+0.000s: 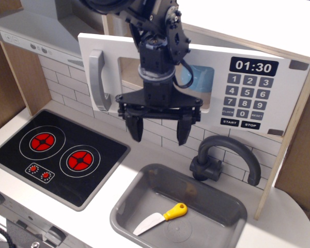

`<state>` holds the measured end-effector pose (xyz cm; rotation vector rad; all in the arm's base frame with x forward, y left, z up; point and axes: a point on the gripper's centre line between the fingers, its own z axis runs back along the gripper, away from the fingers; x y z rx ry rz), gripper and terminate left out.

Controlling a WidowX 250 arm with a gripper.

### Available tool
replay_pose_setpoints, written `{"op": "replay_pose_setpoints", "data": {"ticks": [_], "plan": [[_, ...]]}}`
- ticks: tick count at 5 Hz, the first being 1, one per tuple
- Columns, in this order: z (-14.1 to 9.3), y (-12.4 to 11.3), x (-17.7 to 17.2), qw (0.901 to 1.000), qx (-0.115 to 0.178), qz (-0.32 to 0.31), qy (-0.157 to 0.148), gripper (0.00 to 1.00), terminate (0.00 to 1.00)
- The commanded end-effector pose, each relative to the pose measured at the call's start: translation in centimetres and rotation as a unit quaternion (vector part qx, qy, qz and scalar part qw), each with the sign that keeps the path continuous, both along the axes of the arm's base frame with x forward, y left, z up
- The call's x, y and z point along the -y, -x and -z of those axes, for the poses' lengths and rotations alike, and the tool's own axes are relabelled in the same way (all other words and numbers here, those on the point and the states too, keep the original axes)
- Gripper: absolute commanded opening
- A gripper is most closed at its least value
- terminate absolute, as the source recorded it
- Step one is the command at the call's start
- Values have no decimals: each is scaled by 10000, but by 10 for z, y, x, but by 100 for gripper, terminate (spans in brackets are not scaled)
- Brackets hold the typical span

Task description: Close microwave

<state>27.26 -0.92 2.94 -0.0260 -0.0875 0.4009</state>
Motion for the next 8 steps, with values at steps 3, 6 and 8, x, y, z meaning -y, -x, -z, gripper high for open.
{"op": "replay_pose_setpoints", "data": {"ticks": [3,6,8], "plan": [[-37,-59,-21,9921,1241,189,-39,100,0],[-36,-68,-25,9895,1437,103,-77,100,0],[-43,-14,-37,9984,521,15,206,100,0]]}}
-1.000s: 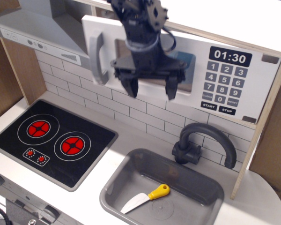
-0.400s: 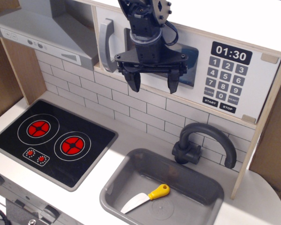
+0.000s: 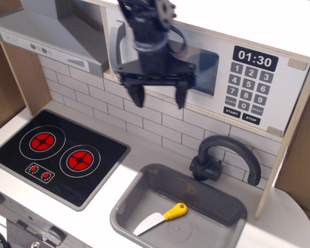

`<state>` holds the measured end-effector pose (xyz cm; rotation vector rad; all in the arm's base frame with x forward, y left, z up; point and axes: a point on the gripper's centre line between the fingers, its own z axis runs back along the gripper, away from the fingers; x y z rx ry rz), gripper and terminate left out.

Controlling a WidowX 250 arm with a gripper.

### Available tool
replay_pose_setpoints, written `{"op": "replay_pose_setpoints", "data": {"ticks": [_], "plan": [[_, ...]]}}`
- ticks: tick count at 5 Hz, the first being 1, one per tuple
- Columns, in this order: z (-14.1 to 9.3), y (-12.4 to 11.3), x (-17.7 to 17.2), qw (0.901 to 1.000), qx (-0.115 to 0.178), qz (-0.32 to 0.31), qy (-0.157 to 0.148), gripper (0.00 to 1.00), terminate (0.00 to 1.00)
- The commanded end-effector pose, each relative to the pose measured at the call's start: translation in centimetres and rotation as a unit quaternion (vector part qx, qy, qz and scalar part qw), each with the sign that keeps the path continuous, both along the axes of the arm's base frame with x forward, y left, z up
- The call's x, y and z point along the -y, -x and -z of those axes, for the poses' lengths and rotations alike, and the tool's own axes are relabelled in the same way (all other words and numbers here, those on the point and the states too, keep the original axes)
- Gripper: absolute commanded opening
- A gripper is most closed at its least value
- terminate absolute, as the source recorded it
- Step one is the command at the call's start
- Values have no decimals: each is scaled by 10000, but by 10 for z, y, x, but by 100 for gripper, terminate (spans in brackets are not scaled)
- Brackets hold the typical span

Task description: Close microwave

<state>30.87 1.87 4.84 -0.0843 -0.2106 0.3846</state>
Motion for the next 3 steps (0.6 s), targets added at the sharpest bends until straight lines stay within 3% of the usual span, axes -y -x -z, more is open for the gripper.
{"op": "replay_pose_setpoints", "data": {"ticks": [1,2,3], "plan": [[-20,33,-12,9965,-686,-326,-340,100,0],[-20,33,-12,9965,-686,-326,-340,100,0],[-20,33,-12,9965,-686,-326,-340,100,100]]}}
